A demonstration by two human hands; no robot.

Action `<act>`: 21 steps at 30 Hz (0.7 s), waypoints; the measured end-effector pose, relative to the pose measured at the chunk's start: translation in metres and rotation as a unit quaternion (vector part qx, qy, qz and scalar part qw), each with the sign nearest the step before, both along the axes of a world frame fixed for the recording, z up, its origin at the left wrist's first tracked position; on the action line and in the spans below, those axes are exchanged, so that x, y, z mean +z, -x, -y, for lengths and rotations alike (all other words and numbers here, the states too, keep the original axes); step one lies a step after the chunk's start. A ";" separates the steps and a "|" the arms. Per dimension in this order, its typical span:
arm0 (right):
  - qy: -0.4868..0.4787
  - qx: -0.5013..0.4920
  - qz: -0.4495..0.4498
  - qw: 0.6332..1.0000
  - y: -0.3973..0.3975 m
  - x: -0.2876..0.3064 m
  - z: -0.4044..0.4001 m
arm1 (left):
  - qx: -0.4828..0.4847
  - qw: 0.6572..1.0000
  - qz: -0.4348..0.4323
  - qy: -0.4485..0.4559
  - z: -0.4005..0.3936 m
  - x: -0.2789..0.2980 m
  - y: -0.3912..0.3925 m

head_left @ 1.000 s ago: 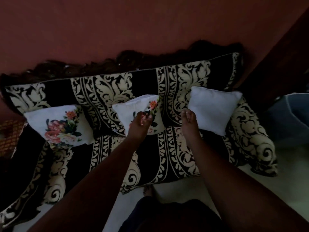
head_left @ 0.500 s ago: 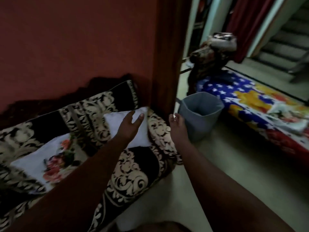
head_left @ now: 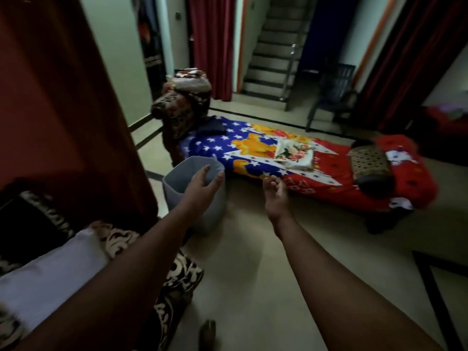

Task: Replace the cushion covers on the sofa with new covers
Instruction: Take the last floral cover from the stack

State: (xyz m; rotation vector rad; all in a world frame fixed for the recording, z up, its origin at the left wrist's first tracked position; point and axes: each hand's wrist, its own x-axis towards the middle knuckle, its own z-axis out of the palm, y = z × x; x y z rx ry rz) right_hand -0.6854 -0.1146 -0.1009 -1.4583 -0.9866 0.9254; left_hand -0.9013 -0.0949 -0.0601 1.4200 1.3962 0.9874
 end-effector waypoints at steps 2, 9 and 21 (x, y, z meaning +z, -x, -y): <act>-0.002 -0.029 -0.004 1.000 -0.028 -0.001 -0.021 | -0.043 0.999 0.003 0.004 -0.027 0.003 -0.027; 0.011 -0.129 0.011 0.992 -0.092 -0.010 -0.092 | -0.158 0.987 -0.030 0.018 -0.149 -0.010 -0.083; 0.039 -0.210 0.002 0.977 -0.180 -0.042 -0.193 | -0.208 0.972 -0.099 0.049 -0.296 -0.025 -0.179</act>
